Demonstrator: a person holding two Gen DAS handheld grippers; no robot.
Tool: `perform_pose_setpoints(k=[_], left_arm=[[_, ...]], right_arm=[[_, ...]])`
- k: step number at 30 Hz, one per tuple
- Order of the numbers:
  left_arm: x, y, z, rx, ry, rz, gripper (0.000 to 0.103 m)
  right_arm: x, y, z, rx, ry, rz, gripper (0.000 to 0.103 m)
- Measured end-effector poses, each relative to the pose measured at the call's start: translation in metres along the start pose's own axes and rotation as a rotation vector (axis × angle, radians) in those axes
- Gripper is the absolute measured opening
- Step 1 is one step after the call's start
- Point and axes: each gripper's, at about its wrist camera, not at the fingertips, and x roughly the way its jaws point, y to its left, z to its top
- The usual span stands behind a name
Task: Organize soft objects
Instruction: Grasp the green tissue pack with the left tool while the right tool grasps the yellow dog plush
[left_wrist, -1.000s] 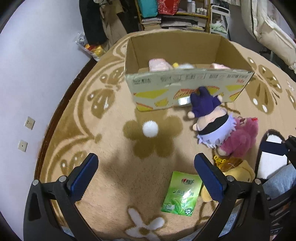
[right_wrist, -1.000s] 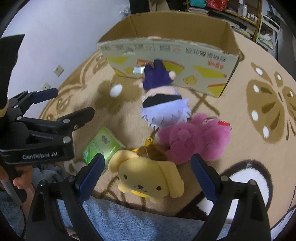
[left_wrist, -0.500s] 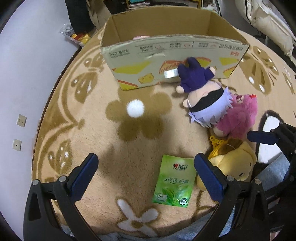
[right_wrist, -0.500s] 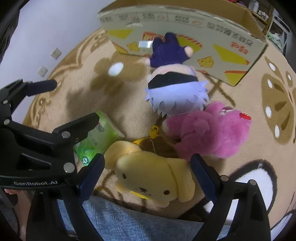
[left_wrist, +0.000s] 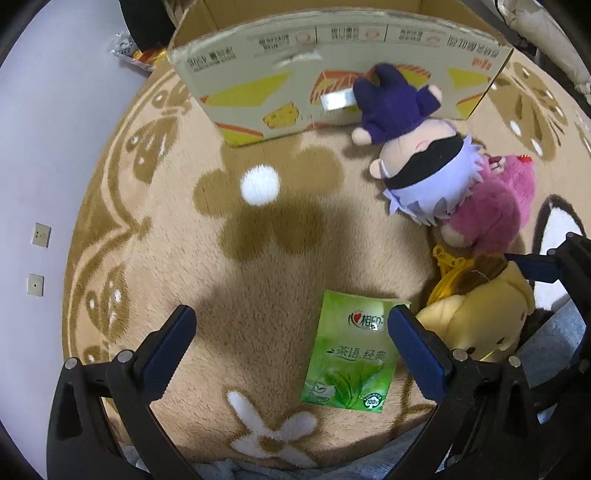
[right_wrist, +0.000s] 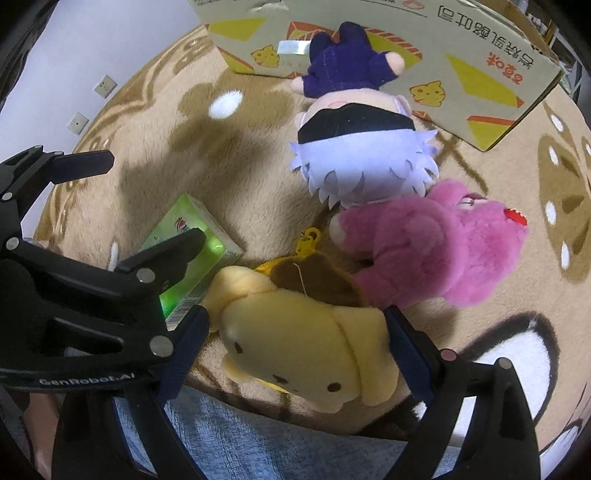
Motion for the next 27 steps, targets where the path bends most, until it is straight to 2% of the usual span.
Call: perform_pose_setpoints(k=[7, 16, 23, 27], left_arm=[[0.007, -0.004, -0.001, 0.009, 0.033, -0.022, 0.102], [0.011, -0.011, -0.001, 0.011, 0.041, -0.051, 0.102], [0.020, -0.009, 0.001, -0.010, 0.073, -0.062, 0.102], [0.024, -0.010, 0.000, -0.014, 0.090, -0.119, 0.085]], right_arm=[[0.015, 0.007, 0.002, -0.017, 0.050, -0.007, 0.098], [0.021, 0.013, 0.001, -0.017, 0.053, -0.009, 0.097], [0.019, 0.005, -0.003, -0.019, 0.048, -0.009, 0.091], [0.016, 0.006, -0.003, -0.025, 0.041, -0.022, 0.086]])
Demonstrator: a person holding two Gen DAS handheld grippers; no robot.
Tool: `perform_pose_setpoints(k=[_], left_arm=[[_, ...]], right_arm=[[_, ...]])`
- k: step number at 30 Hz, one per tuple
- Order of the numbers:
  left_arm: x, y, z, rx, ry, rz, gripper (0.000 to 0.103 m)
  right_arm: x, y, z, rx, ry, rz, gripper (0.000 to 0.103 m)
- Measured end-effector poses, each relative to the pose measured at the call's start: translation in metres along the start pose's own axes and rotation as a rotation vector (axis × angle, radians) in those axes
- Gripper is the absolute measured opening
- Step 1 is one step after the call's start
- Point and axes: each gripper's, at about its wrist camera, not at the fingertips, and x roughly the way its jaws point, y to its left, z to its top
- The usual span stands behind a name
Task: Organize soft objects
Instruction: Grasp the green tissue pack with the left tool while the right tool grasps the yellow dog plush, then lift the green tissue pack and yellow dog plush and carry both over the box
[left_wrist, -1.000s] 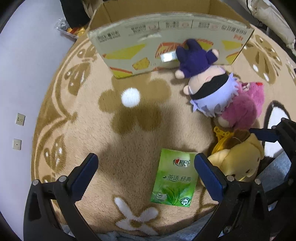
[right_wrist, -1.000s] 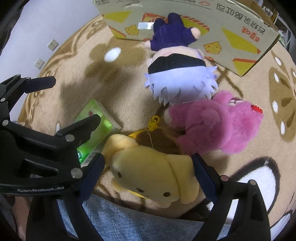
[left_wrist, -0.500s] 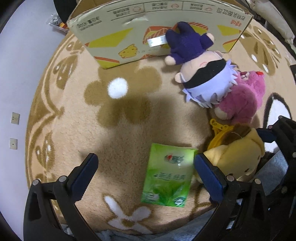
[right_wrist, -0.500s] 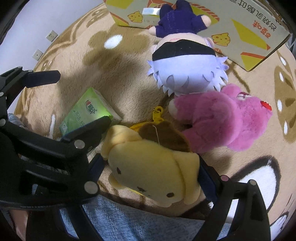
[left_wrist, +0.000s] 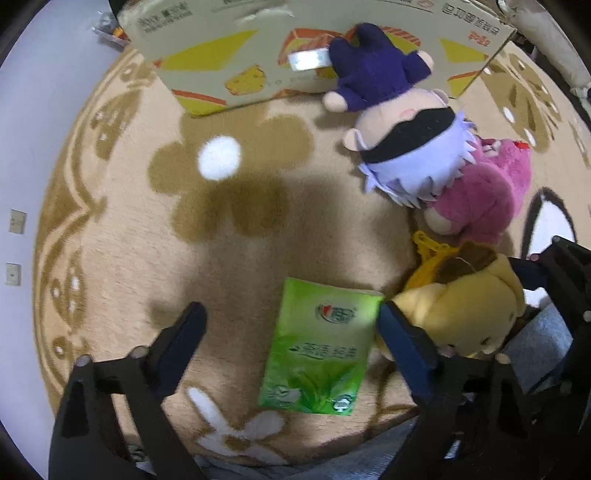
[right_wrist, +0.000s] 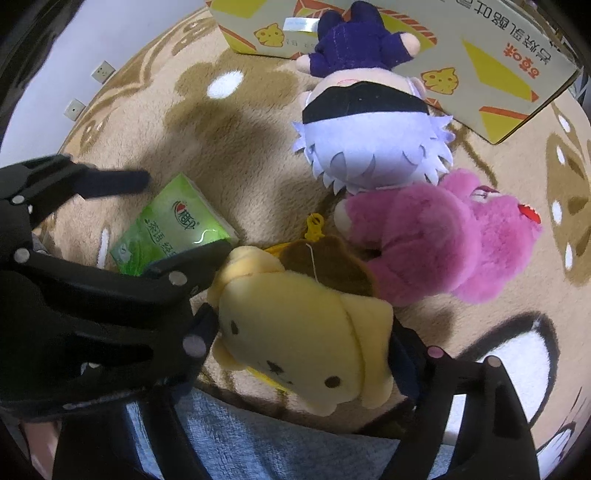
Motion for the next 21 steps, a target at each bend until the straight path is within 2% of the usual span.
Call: perform_pose_setpoints(k=[1, 3, 5, 8, 14, 21], left_arm=[[0.002, 0.000, 0.001, -0.001, 0.007, -0.015, 0.082], [0.005, -0.002, -0.001, 0.003, 0.021, -0.041, 0.062], [0.005, -0.001, 0.000, 0.003, 0.016, 0.004, 0.053], [0.003, 0.002, 0.001, -0.017, 0.001, -0.005, 0.051], [-0.012, 0.015, 0.004, -0.076, -0.073, 0.036, 0.051], [-0.056, 0.039, 0.006, -0.176, -0.242, 0.056, 0.051]], right_arm=[[-0.002, 0.000, 0.000, -0.002, -0.002, -0.003, 0.085], [-0.007, 0.000, -0.001, -0.005, -0.017, -0.012, 0.079], [-0.012, -0.002, -0.002, 0.003, -0.033, -0.012, 0.075], [-0.018, -0.004, -0.002, 0.014, -0.060, -0.008, 0.071], [-0.040, -0.009, -0.004, 0.026, -0.163, 0.013, 0.066], [-0.075, -0.023, -0.008, 0.060, -0.333, 0.013, 0.066]])
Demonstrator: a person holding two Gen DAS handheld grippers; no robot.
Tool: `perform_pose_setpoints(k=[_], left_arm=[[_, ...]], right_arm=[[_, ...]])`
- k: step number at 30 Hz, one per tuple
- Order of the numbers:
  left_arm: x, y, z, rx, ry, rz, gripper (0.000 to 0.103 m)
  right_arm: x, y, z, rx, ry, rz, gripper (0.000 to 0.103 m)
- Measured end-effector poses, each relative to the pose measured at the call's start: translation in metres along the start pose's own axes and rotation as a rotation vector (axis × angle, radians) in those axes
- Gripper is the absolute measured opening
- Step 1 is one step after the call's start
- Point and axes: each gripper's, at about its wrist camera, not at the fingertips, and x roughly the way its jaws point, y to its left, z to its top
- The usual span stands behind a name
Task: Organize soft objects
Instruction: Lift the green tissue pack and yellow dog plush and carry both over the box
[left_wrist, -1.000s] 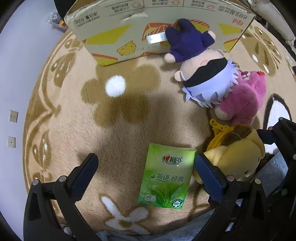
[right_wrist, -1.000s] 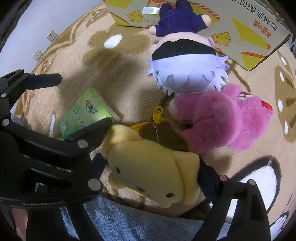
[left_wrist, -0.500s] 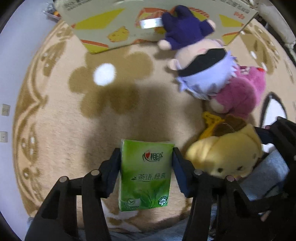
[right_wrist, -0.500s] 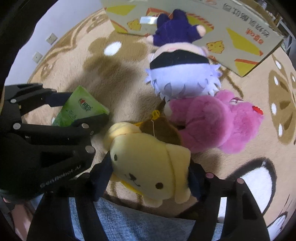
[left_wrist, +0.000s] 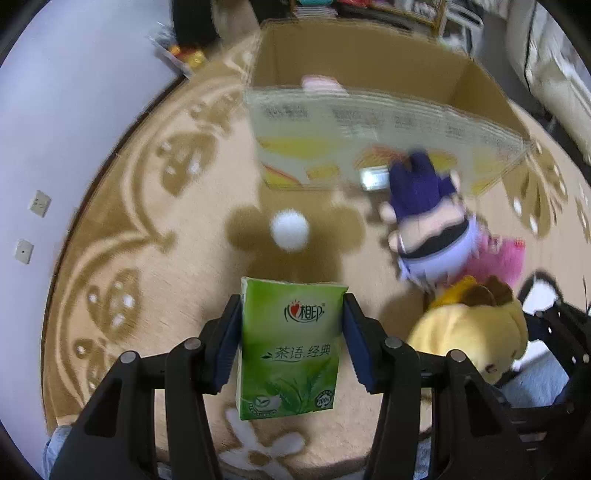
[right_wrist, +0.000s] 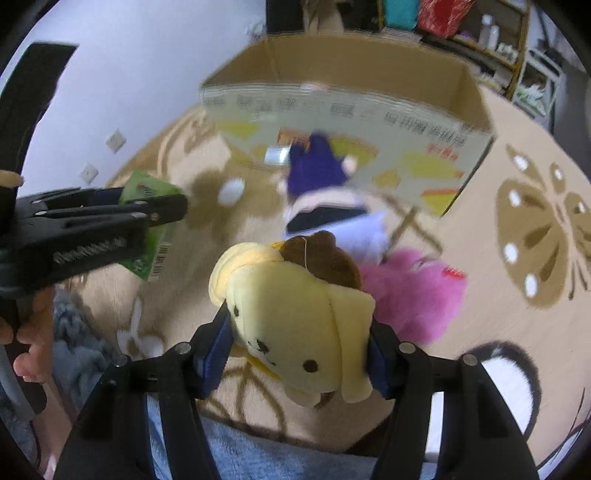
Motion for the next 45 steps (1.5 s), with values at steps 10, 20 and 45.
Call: perform_pose_setpoints(k=[10, 20, 45], left_arm=[[-0.064, 0.017, 0.022, -0.049, -0.224, 0.011, 0.051], [-0.101, 0.022, 0.051, -0.039, -0.347, 0.048, 0.051], [-0.091, -0.020, 0.124, 0.101, -0.490, 0.123, 0.051]], right_arm=[[-0.043, -0.005, 0.019, 0.064, -0.214, 0.021, 0.066], [-0.078, -0.024, 0.039, 0.136, -0.402, 0.031, 0.066], [-0.073, -0.046, 0.084, 0.143, -0.574, -0.069, 0.067]])
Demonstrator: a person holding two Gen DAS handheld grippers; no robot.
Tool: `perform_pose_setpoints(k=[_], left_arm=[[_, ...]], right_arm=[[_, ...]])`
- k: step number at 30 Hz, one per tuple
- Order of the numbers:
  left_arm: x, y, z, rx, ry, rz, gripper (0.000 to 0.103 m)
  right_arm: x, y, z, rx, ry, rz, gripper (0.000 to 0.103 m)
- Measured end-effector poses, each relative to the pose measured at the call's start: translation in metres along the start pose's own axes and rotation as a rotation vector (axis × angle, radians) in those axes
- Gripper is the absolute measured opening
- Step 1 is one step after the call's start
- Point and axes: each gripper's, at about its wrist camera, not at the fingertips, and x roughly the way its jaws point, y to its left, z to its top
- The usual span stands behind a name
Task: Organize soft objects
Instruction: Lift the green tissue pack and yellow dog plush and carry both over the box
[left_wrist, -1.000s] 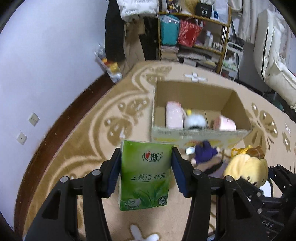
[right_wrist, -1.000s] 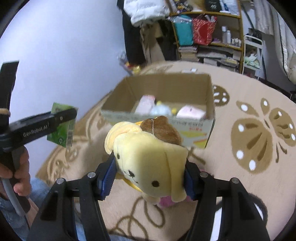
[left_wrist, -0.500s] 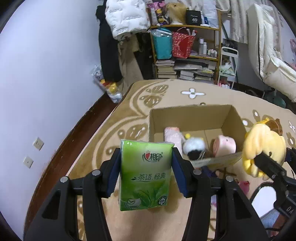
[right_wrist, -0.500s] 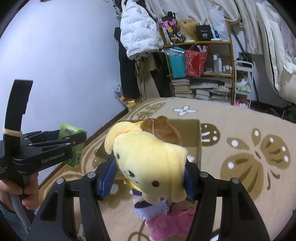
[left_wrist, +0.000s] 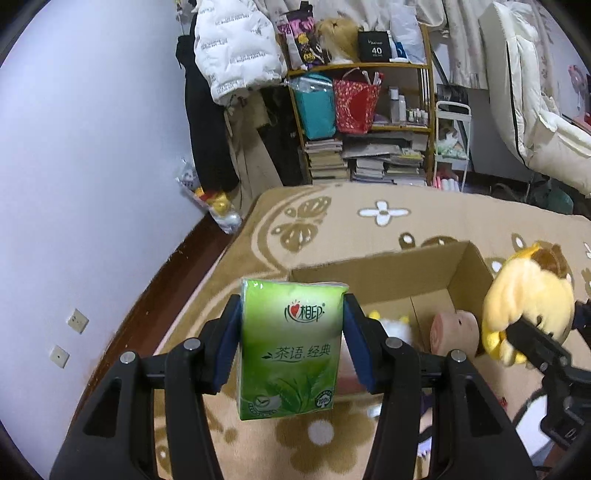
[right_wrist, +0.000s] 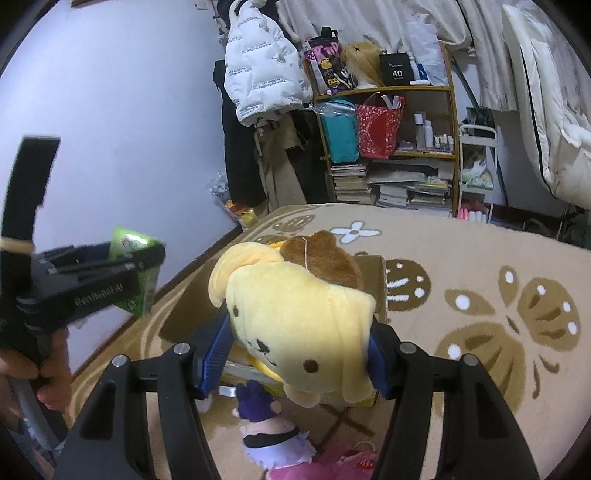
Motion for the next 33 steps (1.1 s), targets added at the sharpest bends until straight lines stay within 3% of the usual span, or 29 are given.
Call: perform_pose_setpoints(k=[11, 26, 33], left_arm=[[-0.004, 0.005, 0.009, -0.065, -0.076, -0.015, 0.052], [0.035, 0.007, -0.011, -0.124, 0.006, -0.057, 0.052], [0.035, -0.004, -0.014, -0.072, 0.010, -0.050, 0.052]], right_arm=[[0.019, -0.011, 0.008, 0.001, -0.004, -0.007, 0.068], [0.035, -0.010, 0.001, -0.019, 0.045, -0.013, 0.072], [0.036, -0.011, 0.000, -0.022, 0.057, -0.018, 0.073]])
